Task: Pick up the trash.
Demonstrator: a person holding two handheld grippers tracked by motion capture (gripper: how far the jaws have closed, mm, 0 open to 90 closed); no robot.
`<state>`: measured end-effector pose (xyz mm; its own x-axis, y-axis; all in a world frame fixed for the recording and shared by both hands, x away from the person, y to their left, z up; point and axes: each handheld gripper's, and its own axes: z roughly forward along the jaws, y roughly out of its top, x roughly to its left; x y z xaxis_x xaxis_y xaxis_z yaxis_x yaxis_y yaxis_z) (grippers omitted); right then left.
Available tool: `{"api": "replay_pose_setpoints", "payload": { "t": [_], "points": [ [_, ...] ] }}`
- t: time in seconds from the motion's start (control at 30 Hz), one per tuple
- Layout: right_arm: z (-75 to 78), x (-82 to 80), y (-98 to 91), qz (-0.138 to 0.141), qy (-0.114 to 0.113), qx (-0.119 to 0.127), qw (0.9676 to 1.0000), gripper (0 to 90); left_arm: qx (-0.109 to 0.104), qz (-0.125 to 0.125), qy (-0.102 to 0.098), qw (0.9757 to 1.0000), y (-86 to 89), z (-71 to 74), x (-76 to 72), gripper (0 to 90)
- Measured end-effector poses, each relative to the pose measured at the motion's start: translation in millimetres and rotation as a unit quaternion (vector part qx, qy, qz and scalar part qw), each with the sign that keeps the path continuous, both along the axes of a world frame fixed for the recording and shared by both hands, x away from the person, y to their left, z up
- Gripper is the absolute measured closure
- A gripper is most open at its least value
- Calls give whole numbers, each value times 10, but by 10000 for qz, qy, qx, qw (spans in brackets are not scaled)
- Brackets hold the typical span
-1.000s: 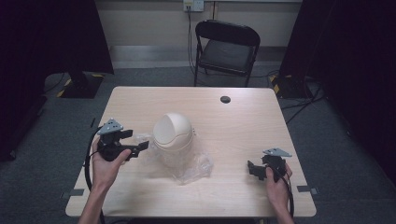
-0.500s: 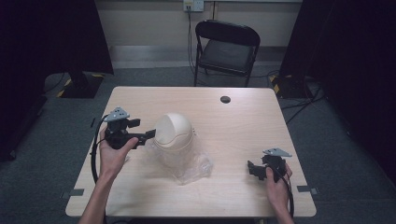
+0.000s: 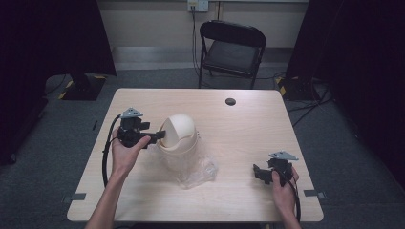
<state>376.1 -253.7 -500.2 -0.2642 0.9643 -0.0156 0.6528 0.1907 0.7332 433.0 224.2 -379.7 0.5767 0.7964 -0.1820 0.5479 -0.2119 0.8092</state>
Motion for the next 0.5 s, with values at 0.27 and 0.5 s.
{"api": "replay_pose_setpoints", "payload": {
  "t": [0.27,0.5],
  "points": [
    [0,0,0,0,0,1,10000,114,249,-39,196,9995,-47,-95,78,215],
    [0,0,0,-1,0,1,10000,113,498,-128,342,9981,-156,-156,161,202]
  ]
}}
